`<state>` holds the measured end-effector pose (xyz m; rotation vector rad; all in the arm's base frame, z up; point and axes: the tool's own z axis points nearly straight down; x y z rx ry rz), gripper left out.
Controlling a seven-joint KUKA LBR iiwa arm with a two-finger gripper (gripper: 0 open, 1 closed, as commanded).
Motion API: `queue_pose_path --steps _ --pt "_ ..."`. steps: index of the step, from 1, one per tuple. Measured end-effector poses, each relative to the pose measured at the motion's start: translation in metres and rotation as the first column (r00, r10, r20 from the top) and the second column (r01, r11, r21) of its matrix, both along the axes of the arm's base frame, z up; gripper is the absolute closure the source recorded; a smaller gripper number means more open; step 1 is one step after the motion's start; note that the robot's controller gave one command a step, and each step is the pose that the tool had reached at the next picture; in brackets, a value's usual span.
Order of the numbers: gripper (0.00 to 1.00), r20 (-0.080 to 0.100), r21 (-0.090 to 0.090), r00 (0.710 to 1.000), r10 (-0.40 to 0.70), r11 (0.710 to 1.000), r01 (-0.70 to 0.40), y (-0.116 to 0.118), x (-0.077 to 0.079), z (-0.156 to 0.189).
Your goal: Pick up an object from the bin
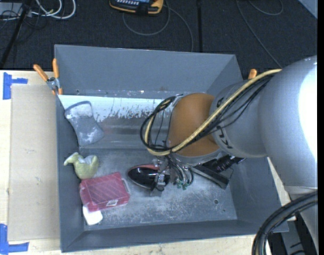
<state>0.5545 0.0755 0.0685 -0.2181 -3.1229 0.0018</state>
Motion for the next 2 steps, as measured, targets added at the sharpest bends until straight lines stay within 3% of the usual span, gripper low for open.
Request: queue_pose_path --steps 1,2 --pt "1.0 0.0 0.0 1.0 -0.001 1.0 0.001 0.0 0.0 0.0" --pt "1.0 -0.002 0.0 1.0 0.018 1.0 -0.018 0.007 -0.007 0.133"
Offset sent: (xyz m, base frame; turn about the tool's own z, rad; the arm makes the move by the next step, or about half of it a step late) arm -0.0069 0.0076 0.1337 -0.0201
